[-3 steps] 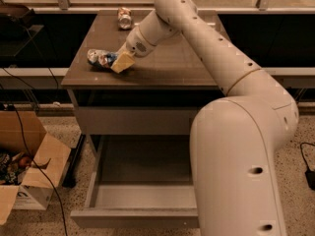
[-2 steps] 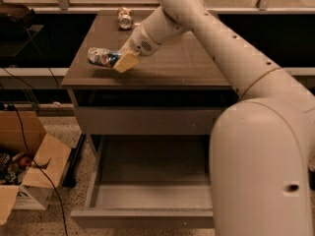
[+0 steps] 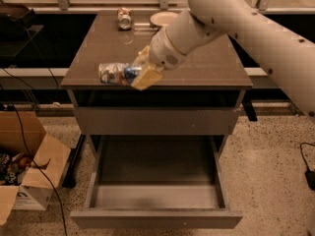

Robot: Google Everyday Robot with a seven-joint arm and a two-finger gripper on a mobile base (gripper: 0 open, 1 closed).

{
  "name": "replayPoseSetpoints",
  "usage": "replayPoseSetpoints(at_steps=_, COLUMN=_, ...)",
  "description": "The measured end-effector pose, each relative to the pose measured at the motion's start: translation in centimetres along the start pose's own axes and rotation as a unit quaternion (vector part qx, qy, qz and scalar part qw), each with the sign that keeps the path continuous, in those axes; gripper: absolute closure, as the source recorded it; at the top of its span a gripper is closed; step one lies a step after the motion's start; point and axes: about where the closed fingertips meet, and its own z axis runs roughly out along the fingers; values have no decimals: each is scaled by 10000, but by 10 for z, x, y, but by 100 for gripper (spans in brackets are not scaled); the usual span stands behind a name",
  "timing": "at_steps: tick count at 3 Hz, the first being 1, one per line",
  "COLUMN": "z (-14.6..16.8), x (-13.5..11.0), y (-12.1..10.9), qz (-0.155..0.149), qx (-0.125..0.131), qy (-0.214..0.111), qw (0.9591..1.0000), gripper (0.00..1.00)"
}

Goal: Place redbull can into middle drawer

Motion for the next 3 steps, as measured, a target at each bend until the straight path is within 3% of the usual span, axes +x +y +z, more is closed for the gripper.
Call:
replayPoseSetpoints(at_steps=1, z=-18, x=40, y=89, qz=335, qx=-239, qy=149, qw=9990, gripper=100)
replayPoseSetpoints(at_steps=2, z=-2, x=83, y=145, qz=961, qx=-423, qy=113, qw=9944, gripper=100)
replayPoseSetpoints(at_steps=3, z=62, x=145, y=198, qz=1926, qx=-648, qy=-175, qw=9790, gripper=100)
